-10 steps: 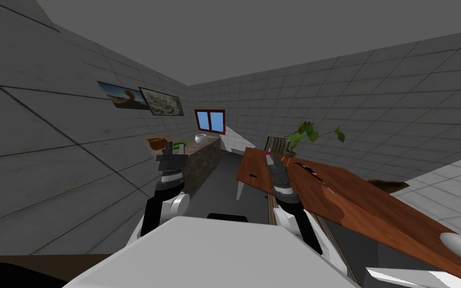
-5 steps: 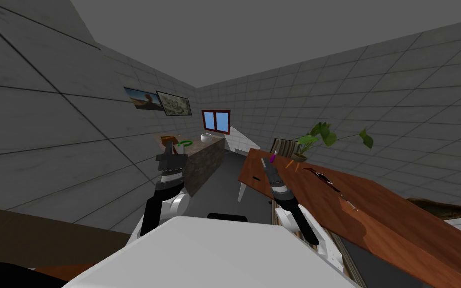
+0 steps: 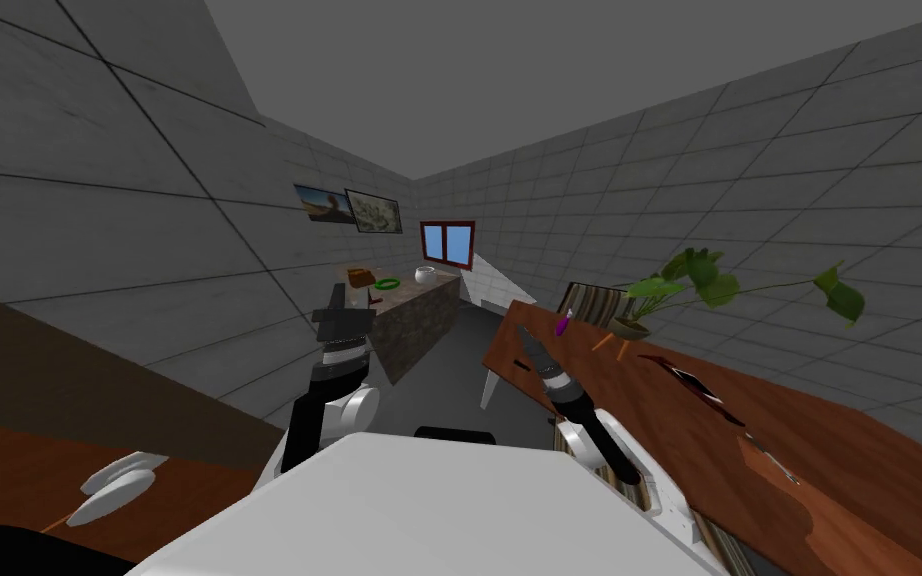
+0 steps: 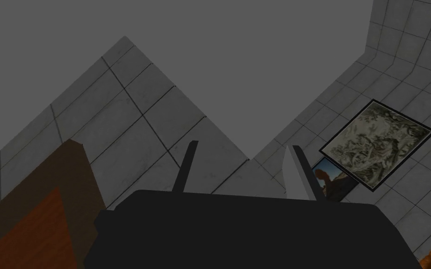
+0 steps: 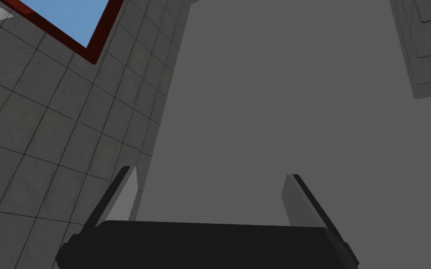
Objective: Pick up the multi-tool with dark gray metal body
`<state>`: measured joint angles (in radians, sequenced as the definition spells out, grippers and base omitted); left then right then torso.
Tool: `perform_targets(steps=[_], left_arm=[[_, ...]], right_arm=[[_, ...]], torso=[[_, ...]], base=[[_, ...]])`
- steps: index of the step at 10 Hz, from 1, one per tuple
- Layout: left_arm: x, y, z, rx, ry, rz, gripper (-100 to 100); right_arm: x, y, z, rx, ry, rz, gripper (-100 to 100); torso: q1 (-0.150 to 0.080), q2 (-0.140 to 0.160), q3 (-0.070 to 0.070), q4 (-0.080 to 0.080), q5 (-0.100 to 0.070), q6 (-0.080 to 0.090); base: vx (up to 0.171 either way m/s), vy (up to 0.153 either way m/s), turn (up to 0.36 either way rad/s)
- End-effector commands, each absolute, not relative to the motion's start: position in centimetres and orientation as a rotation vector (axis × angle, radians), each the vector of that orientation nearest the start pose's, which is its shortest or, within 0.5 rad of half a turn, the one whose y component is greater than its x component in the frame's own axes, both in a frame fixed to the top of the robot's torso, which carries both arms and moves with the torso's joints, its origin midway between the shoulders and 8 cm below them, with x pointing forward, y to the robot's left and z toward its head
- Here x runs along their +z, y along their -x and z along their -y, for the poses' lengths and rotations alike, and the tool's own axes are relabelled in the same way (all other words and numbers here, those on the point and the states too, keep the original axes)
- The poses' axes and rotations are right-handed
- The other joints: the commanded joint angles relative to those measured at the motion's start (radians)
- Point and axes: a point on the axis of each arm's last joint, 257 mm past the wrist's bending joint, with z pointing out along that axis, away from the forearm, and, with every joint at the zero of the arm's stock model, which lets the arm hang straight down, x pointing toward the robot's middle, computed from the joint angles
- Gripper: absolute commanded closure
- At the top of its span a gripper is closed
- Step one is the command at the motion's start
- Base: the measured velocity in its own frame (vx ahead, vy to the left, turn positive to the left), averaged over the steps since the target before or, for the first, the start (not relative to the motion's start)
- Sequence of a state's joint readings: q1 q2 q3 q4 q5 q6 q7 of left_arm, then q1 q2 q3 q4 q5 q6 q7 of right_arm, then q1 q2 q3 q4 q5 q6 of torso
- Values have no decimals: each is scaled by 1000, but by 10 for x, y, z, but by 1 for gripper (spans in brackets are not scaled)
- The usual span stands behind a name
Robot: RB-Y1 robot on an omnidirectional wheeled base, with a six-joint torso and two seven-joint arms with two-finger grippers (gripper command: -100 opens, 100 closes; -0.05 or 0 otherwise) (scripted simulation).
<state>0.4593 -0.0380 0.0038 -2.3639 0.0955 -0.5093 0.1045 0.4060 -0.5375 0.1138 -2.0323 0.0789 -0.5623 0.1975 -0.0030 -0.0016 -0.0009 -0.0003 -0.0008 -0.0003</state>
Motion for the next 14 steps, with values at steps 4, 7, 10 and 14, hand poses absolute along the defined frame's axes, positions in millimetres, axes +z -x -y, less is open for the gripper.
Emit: perform_targets(steps=[4,7,10,14], left_arm=[[75,-322,-288,-1499,665,-401,0],[75,-322,-288,-1499,665,-401,0],[75,-322,-288,-1499,665,-401,0],[75,-322,-288,-1499,665,-401,0]], right_arm=[[-135,-389,226,1022,-94,-1371,-100],[-170,-392,241,965,-78,-1467,-100],[-222,-391,268,869,-36,-1620,-100],[-274,-381,303,764,3,-1772,-100]], torso=[[1,0,0,0,0,1],[1,-1,0,0,0,0],[0,-1,0,0,0,0],[1,-1,0,0,0,1]], base=[[2,-31,195],[4,-34,188],[0,-41,272],[2,-27,208]])
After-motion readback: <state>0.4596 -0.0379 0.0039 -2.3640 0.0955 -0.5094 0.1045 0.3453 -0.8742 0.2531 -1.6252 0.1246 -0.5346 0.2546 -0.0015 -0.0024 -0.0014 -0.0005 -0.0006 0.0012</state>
